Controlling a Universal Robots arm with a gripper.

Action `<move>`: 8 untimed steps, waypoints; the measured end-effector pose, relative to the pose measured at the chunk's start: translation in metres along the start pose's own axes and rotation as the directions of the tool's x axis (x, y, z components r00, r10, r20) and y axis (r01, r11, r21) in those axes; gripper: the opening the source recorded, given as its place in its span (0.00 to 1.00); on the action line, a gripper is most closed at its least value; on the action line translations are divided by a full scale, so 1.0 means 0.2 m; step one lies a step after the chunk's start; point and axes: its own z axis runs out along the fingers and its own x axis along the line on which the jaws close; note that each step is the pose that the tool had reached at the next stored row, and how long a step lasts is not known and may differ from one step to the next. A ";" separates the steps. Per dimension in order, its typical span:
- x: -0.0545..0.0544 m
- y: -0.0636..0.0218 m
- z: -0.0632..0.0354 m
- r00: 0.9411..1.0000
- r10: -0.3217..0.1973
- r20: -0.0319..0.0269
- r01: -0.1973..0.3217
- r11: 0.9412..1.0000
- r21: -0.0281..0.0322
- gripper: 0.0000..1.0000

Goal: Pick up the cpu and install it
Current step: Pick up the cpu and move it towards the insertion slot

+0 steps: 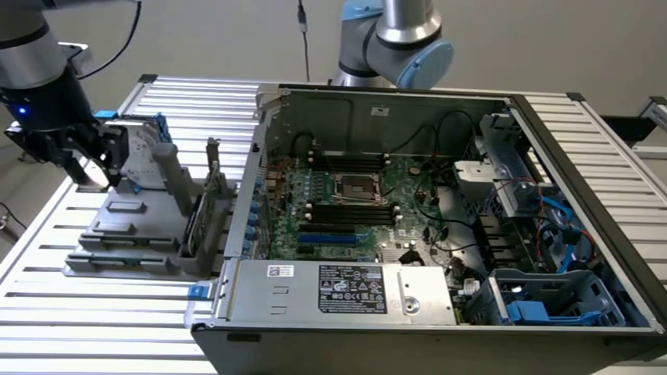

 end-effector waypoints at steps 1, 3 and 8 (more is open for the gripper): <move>-0.01 0.001 -0.023 1.000 0.000 0.000 0.000 1.000 0.000 0.55; -0.04 0.003 -0.068 1.000 0.000 0.000 0.000 1.000 0.000 0.55; -0.14 0.009 -0.189 1.000 0.000 0.000 0.000 1.000 0.000 0.55</move>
